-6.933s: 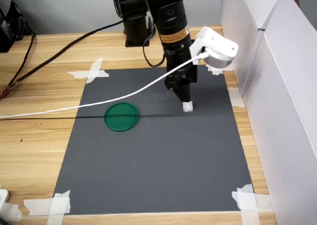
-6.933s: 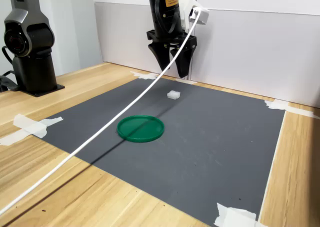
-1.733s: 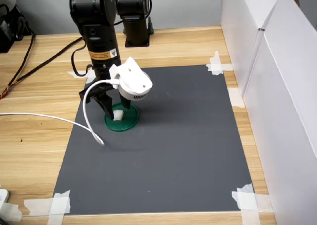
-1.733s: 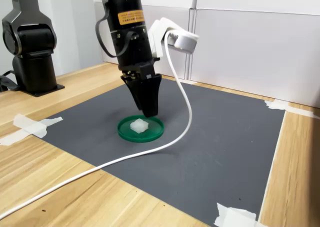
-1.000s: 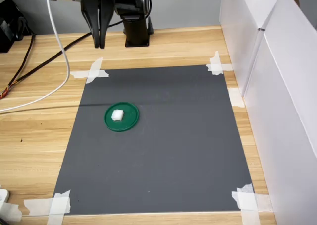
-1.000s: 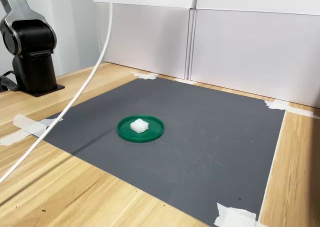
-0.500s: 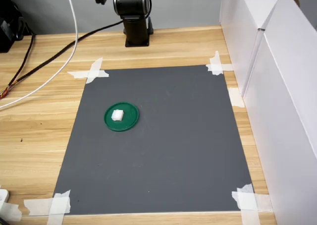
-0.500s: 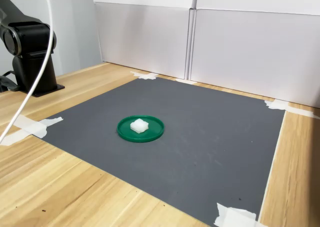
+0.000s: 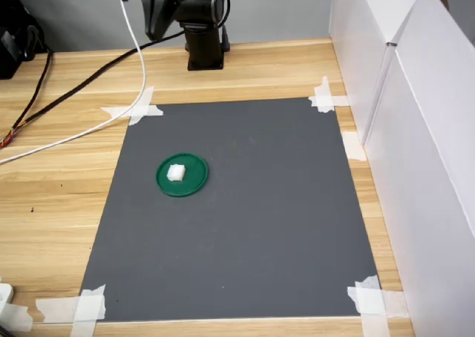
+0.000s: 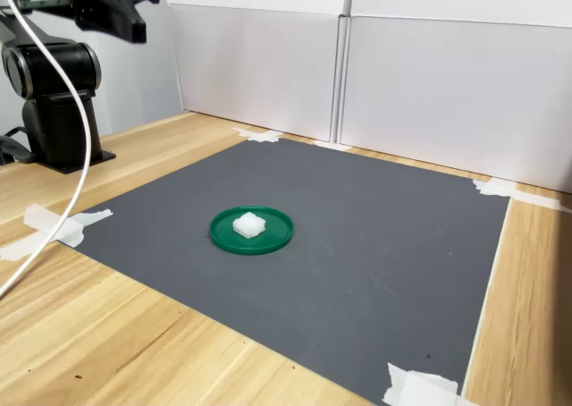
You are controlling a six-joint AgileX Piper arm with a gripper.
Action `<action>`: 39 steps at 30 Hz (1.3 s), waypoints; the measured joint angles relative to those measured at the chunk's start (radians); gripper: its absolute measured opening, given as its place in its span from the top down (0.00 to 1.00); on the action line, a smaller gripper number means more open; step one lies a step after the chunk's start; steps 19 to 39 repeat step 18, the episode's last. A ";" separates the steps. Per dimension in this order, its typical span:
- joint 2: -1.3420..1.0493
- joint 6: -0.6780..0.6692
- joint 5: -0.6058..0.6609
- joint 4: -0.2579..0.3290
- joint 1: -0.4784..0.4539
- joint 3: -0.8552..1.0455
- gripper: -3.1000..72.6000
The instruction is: Grasp a white terminal and put it in the green lid.
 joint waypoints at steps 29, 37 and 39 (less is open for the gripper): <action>-0.220 0.000 0.071 -0.001 0.000 0.073 0.98; -0.220 0.000 0.071 -0.001 0.000 0.073 0.98; -0.220 0.000 0.071 -0.001 0.000 0.073 0.98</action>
